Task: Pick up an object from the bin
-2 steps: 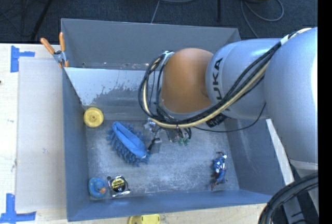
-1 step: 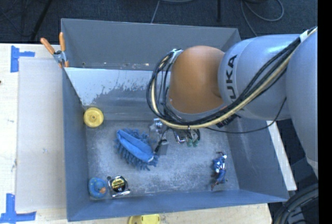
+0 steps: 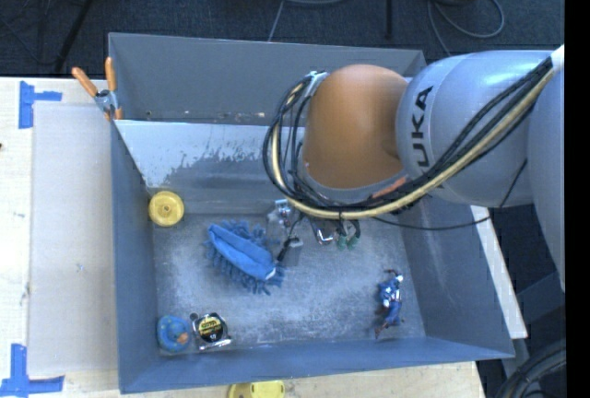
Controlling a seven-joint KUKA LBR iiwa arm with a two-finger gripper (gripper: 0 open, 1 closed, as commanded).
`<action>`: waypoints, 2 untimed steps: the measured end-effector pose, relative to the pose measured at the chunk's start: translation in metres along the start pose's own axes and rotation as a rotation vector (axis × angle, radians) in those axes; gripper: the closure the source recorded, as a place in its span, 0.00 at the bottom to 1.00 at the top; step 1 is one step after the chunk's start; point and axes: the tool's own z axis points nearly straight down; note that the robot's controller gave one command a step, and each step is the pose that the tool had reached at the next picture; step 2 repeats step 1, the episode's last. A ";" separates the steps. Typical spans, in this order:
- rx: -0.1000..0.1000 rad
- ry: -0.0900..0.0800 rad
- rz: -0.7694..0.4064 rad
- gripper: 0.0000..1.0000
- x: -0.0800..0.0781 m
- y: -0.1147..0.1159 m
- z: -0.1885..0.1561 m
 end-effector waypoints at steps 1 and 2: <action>0.000 -0.004 -0.017 1.00 0.007 0.002 -0.092; 0.000 -0.004 -0.017 1.00 0.007 0.002 -0.092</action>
Offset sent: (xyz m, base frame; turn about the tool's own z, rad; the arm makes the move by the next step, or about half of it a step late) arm 0.0000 0.0000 0.0000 0.0000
